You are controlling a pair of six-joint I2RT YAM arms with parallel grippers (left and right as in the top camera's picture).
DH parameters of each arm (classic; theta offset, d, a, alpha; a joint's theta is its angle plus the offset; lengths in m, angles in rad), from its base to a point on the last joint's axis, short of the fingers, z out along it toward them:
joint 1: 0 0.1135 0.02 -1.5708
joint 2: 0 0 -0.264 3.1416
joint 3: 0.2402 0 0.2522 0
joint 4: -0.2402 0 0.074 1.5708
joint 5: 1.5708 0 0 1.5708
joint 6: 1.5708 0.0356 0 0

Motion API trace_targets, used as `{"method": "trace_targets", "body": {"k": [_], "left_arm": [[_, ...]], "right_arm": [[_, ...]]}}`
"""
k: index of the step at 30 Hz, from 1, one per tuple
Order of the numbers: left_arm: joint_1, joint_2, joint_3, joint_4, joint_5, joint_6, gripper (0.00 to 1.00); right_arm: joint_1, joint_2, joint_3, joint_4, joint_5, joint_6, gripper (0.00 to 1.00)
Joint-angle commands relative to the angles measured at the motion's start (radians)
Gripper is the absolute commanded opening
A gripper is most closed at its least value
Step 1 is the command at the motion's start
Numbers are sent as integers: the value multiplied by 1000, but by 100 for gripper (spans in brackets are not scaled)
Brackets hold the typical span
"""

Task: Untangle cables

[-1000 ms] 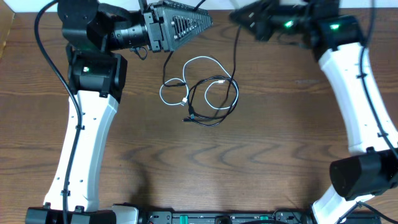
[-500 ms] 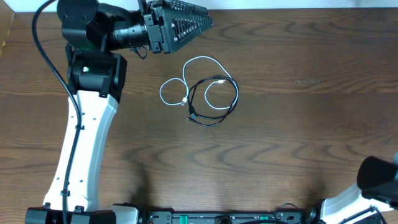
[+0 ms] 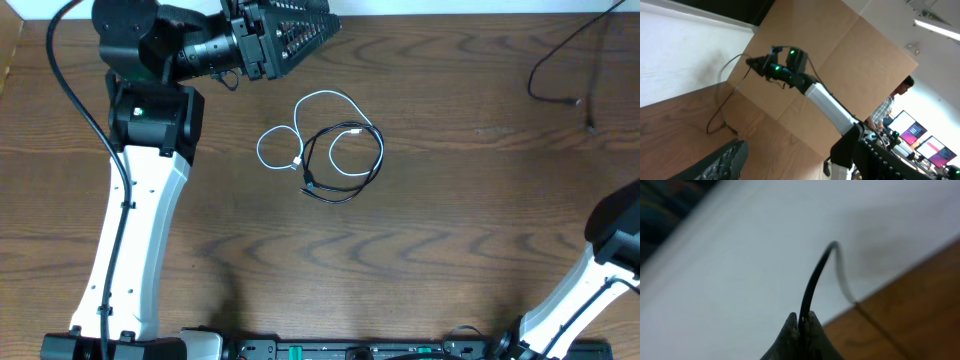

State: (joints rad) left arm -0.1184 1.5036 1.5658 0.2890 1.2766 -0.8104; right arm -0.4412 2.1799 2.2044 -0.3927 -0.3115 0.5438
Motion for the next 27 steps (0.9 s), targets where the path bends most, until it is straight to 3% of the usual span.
{"method": "trace_targets", "body": {"k": [1,2,4,6,7,16,22,26,27], "left_arm": [[2,-7,9,-1,-6,18,72],[2,-7,9,-3,-6,18,72],[2,-7,9,-18,-6,18,72],[2,-6,9,-23,-6,18,72],[2,-6,9,-43,-6,18,72],[2,-5,5,-134,-6,115,72],[2,-2,0,-249,-16,264,84],[-3,12,0,-560,-321,413,84],[-14,19,0,-653,-463,472,84]], "right_arm": [[-3,62,8,-49,117,-8,1],[-3,83,8,-71,135,-9,2],[-3,117,8,-116,149,-21,31],[-4,142,8,-171,148,-37,80],[-5,159,8,-234,149,-39,99],[-10,90,8,-489,156,-43,99],[-3,-37,8,-531,52,-95,99],[54,-67,8,-580,-165,-230,99],[77,-63,8,-604,-173,-237,99]]}}
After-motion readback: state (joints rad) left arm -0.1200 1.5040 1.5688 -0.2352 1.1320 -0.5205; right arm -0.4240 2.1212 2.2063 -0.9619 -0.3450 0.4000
